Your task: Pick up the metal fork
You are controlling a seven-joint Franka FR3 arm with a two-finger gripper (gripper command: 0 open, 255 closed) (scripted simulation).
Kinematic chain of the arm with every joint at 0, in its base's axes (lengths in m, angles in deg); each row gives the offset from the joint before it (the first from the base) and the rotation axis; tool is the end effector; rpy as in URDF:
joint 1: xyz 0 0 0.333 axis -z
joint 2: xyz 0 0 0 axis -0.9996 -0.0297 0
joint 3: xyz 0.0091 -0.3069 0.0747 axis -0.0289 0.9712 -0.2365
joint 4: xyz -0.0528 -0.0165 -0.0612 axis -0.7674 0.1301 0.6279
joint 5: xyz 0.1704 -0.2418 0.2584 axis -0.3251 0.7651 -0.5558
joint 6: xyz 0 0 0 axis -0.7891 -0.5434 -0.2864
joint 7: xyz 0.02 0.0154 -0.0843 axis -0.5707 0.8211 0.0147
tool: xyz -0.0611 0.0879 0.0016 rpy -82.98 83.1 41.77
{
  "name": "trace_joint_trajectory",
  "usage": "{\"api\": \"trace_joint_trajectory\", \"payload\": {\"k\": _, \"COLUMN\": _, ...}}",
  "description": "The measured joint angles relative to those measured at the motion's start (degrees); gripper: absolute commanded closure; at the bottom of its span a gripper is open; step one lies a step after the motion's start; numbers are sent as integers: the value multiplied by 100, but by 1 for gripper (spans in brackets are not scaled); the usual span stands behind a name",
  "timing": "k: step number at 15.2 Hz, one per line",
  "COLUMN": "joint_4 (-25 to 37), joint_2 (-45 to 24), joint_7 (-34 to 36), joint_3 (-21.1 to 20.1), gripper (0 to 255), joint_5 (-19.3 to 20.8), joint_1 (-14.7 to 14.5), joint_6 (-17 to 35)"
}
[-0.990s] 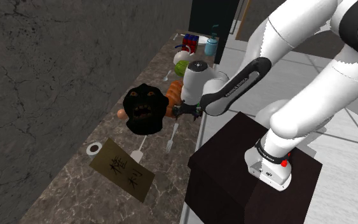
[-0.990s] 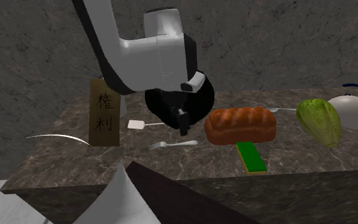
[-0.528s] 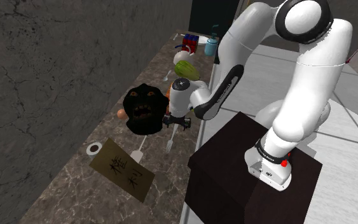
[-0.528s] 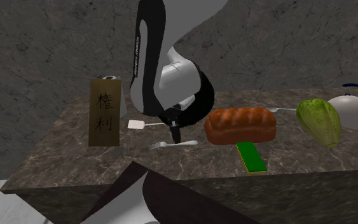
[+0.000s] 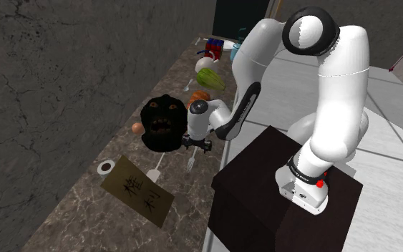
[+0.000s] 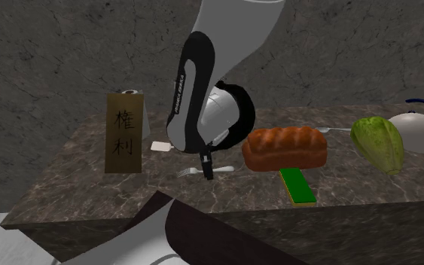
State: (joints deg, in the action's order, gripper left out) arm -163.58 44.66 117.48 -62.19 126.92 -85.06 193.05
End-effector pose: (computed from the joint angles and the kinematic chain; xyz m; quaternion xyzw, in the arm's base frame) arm 0.4195 0.2001 0.1027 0.8784 -0.4723 0.0591 0.0426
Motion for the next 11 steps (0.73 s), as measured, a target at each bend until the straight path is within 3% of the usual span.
{"api": "trace_joint_trajectory", "payload": {"k": 2, "joint_4": 124, "joint_2": -167, "joint_7": 137, "joint_3": 118, "gripper": 0, "joint_5": 154, "joint_1": -98, "joint_6": 63}}
{"api": "trace_joint_trajectory", "payload": {"k": 3, "joint_4": 147, "joint_2": -197, "joint_7": 162, "joint_3": 143, "gripper": 255, "joint_5": 186, "joint_1": -115, "joint_6": 76}}
{"api": "trace_joint_trajectory", "payload": {"k": 11, "joint_4": 168, "joint_2": -222, "joint_7": 184, "joint_3": 165, "gripper": 255, "joint_5": 217, "joint_1": -130, "joint_6": 90}}
